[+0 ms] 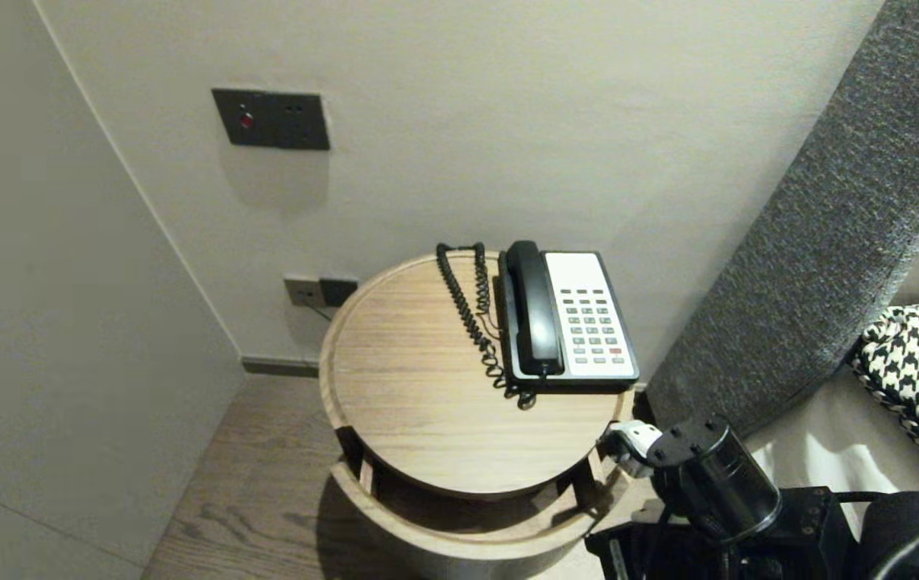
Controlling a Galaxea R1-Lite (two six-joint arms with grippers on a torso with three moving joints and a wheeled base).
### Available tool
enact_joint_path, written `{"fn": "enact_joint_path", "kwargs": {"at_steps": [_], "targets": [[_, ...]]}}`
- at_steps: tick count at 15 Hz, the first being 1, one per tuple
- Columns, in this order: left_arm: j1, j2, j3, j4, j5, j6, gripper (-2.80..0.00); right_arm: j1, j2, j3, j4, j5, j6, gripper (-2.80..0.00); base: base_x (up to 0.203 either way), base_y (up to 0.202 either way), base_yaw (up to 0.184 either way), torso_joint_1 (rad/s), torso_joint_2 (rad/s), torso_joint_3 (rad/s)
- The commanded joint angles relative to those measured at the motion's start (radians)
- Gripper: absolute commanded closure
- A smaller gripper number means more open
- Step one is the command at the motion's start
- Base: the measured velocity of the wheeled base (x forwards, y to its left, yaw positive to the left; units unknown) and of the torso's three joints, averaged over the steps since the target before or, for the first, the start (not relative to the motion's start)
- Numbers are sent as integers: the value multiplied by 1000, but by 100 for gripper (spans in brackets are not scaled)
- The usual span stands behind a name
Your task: Close the nightstand drawer
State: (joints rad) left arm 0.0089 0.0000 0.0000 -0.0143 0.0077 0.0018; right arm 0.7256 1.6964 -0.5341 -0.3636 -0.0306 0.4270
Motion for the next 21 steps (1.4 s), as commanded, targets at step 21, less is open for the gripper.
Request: {"fn": "enact_joint_path", "kwargs": {"at_steps": [21], "targets": [[0, -2, 0, -1, 0, 0, 0, -64, 22, -77, -1, 1, 12, 0, 0, 0, 0, 0, 0, 0]]}}
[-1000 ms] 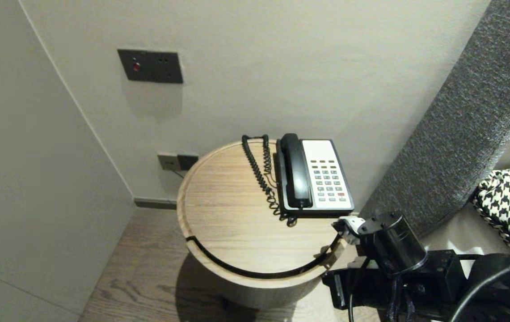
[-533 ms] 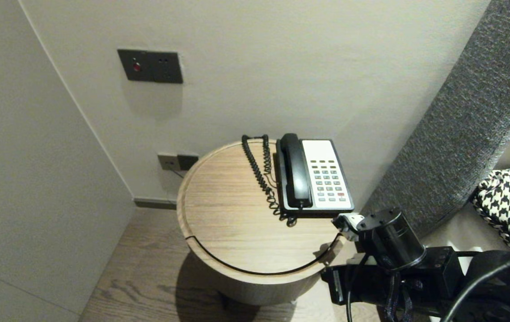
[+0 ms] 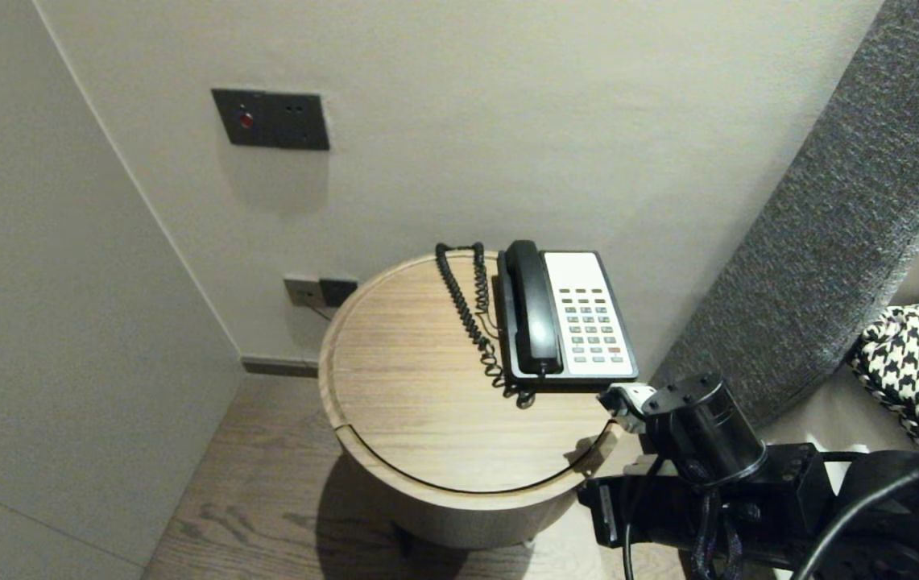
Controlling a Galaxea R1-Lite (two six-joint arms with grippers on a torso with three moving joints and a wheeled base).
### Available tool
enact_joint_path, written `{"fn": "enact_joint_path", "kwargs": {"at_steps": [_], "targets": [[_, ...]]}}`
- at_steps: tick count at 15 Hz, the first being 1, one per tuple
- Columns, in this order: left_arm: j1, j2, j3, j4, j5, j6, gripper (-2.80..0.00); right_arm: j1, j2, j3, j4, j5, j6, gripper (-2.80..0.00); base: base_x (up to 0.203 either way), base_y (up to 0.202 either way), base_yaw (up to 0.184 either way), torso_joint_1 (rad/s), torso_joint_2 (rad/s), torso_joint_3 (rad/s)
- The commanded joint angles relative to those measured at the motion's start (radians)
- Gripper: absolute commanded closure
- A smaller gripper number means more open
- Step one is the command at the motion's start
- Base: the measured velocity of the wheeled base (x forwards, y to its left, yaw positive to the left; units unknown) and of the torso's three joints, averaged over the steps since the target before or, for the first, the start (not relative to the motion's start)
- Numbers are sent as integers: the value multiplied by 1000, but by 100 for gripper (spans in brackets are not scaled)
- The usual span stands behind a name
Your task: Close the nightstand drawer
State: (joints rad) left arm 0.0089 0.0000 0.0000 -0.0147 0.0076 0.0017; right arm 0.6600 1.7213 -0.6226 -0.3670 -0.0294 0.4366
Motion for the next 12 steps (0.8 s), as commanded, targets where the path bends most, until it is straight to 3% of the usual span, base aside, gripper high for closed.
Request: {"fn": "enact_joint_path", "kwargs": {"at_steps": [1, 6, 12], "targets": [[0, -2, 0, 0, 0, 0, 0, 5, -4, 31, 2, 0, 3, 0, 0, 0, 0, 0, 0, 0], [0, -2, 0, -1, 0, 0, 0, -18, -24, 122, 0, -14, 2, 0, 0, 0, 0, 0, 0, 0], [0, -2, 0, -1, 0, 0, 0, -254, -16, 212, -66, -58, -69, 0, 0, 0, 0, 0, 0, 0]]}}
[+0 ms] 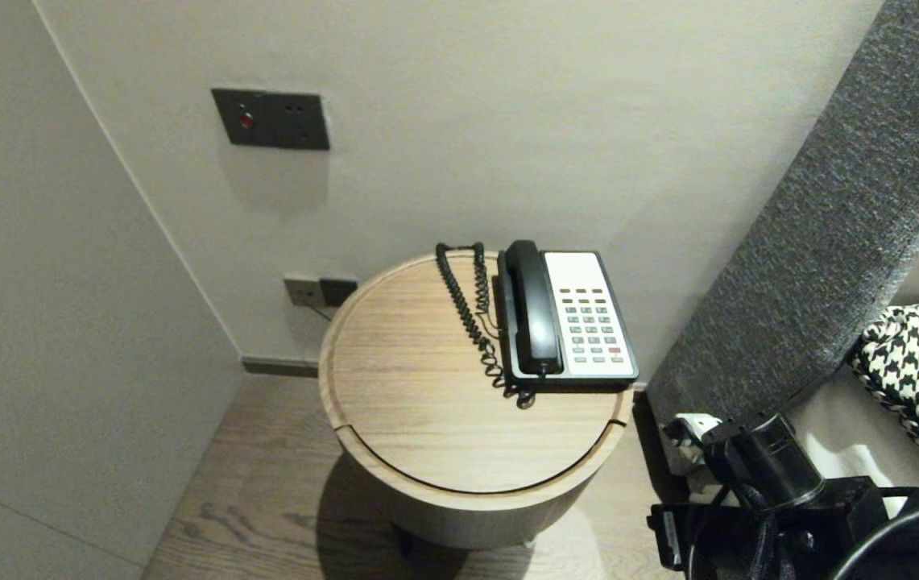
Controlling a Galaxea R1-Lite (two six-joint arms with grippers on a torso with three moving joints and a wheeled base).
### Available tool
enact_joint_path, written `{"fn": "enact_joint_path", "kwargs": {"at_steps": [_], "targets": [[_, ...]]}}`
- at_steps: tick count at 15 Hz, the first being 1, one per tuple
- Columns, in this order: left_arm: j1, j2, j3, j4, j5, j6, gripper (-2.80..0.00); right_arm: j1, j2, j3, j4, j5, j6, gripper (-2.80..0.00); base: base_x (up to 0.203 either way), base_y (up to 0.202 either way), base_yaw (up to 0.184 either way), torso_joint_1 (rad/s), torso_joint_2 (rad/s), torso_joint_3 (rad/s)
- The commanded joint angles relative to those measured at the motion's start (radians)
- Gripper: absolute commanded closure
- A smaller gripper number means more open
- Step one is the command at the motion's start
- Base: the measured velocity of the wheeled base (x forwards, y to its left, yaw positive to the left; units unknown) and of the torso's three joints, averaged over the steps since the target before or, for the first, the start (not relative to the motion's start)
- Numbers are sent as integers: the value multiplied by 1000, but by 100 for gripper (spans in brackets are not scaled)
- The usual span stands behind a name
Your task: Close the nightstand drawer, then open the nightstand drawer
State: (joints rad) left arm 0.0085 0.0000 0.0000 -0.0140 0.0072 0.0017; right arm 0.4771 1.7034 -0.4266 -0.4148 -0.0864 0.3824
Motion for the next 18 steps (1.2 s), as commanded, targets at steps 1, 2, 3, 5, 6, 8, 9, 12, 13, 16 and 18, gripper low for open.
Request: {"fn": "enact_joint_path", "kwargs": {"at_steps": [1, 2, 3, 5, 6, 8, 9, 12, 13, 16, 18], "targets": [[1, -2, 0, -1, 0, 0, 0, -131, 2, 23, -48, -3, -45, 0, 0, 0, 0, 0, 0, 0], [1, -2, 0, 0, 0, 0, 0, -192, 2, 26, -79, -9, -72, 0, 0, 0, 0, 0, 0, 0], [1, -2, 0, -1, 0, 0, 0, -244, 3, 24, -110, -21, -92, 0, 0, 0, 0, 0, 0, 0], [1, -2, 0, -1, 0, 0, 0, -362, 1, 9, -196, -70, -125, 0, 0, 0, 0, 0, 0, 0], [1, -2, 0, -1, 0, 0, 0, -415, -5, -8, -245, -102, -149, 0, 0, 0, 0, 0, 0, 0], [1, -2, 0, -1, 0, 0, 0, -499, -66, -72, -328, -182, -187, 0, 0, 0, 0, 0, 0, 0], [1, -2, 0, 0, 0, 0, 0, -522, -115, -99, -335, -197, -195, 0, 0, 0, 0, 0, 0, 0], [1, -2, 0, -1, 0, 0, 0, -558, -282, -150, -318, -209, -245, 0, 0, 0, 0, 0, 0, 0], [1, -2, 0, 0, 0, 0, 0, -562, -347, -157, -295, -210, -260, 0, 0, 0, 0, 0, 0, 0], [1, -2, 0, 0, 0, 0, 0, -564, -557, -164, -190, -212, -280, 0, 0, 0, 0, 0, 0, 0], [1, -2, 0, -1, 0, 0, 0, -560, -703, -146, -124, -210, -287, 0, 0, 0, 0, 0, 0, 0]]}}
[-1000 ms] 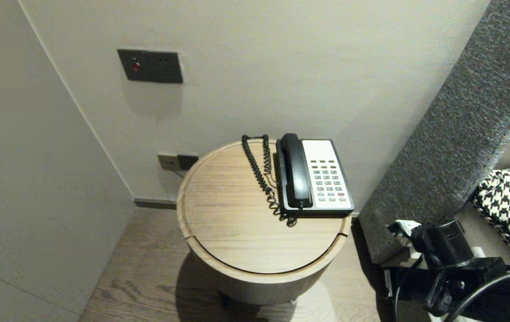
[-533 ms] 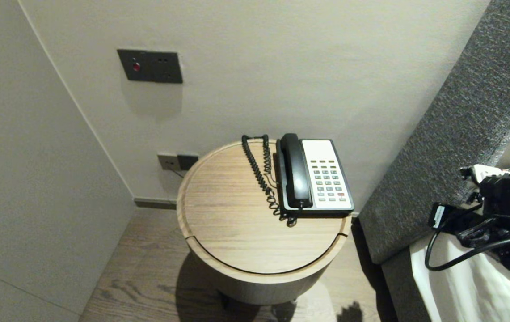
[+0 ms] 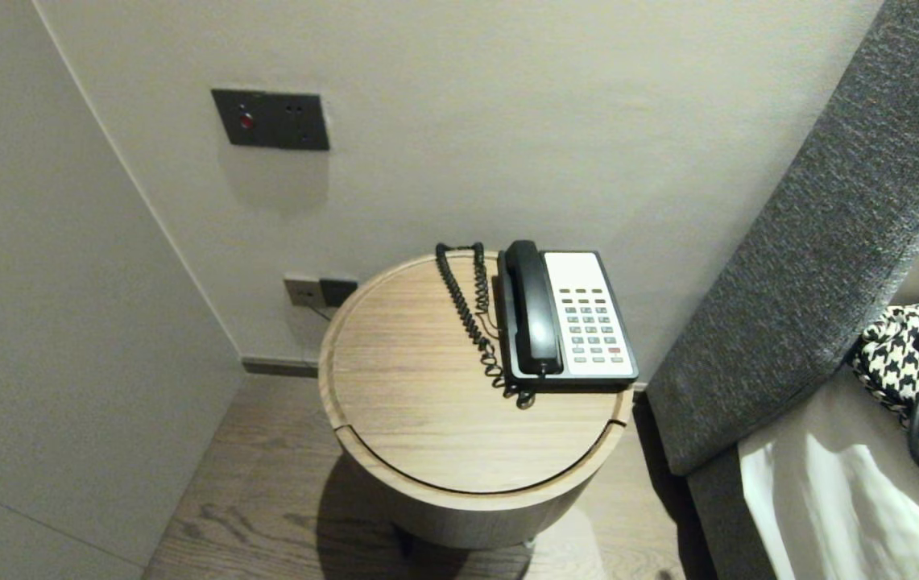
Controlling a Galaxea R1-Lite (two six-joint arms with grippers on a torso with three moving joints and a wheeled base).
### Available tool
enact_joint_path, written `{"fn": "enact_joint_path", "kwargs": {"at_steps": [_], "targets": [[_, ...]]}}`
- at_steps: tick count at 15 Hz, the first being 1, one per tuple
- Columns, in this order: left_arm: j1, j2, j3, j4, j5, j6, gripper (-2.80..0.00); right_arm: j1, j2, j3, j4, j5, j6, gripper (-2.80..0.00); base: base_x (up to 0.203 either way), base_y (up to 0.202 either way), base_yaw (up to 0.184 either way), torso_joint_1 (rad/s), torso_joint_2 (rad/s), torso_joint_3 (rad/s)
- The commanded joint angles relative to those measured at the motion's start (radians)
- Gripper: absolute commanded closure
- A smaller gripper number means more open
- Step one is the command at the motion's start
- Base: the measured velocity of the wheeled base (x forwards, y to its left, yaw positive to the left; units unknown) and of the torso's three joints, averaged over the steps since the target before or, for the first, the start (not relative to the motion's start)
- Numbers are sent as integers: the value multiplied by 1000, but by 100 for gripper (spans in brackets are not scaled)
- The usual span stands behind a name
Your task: Open the nightstand drawer
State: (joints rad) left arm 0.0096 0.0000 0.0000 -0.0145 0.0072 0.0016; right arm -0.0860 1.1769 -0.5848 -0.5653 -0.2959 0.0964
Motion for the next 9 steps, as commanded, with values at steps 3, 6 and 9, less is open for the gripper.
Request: {"fn": "enact_joint_path", "kwargs": {"at_steps": [3, 6, 9], "targets": [[0, -2, 0, -1, 1, 0, 0, 9, -387, 114, 131, 5, -28, 0, 0, 0, 0, 0, 0, 0], [0, -2, 0, -1, 1, 0, 0, 28, -587, 301, 237, 16, -50, 0, 0, 0, 0, 0, 0, 0], [0, -2, 0, 1, 1, 0, 0, 100, -796, 422, 382, 53, -79, 0, 0, 0, 0, 0, 0, 0]]}}
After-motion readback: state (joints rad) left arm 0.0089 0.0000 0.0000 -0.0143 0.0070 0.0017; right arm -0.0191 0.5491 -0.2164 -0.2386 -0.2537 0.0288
